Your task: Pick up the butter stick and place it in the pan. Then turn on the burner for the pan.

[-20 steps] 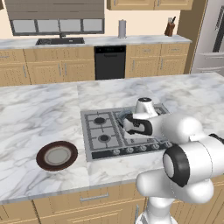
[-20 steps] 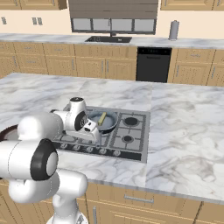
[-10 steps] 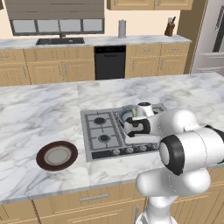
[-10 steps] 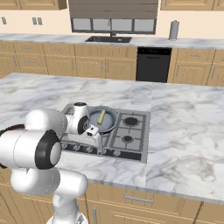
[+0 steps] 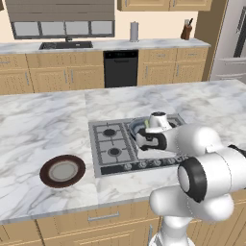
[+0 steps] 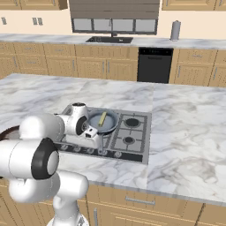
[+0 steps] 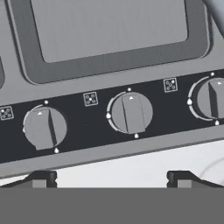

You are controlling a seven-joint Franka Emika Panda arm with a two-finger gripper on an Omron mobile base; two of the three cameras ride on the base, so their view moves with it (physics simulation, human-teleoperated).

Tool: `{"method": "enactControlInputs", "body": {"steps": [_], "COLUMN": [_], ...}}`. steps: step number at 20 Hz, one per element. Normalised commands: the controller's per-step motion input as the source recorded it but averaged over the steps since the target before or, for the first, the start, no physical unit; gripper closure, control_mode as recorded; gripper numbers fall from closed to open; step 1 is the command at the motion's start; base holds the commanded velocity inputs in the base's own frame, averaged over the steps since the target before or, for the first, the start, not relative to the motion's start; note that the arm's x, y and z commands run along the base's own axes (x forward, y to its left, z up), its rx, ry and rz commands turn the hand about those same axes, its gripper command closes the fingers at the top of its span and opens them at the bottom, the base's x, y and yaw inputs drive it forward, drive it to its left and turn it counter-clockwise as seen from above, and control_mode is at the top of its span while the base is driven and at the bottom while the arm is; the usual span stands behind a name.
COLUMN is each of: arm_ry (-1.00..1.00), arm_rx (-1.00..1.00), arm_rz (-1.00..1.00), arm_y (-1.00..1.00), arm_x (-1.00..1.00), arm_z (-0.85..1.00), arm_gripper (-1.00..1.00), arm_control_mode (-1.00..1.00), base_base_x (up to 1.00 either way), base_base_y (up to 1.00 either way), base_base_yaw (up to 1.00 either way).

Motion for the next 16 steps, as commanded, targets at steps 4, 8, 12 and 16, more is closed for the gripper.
{"method": "enactControlInputs", "body": {"steps": [4,8,12,16], "arm_ry": [0.00,0.01,0.00,0.03], "arm_rx": [0.00,0.00,0.00,0.00], "arm_rz": [0.00,0.00,0.00,0.00], "arm_y": [0.17,0.01,0.03,0.00], "arm_x": [-0.15,0.00,0.00,0.01], "arm_z": [0.00,0.00,0.00,0.00], "arm_gripper": [-1.00,-1.00,-1.00,-1.00], "arm_control_mode": [-1.00,-1.00,-1.00,-1.00], "base_base_x": [0.00,0.00,0.00,0.00], "base_base_y": [0.00,0.00,0.00,0.00], "base_base_yaw": [0.00,0.00,0.00,0.00]}}
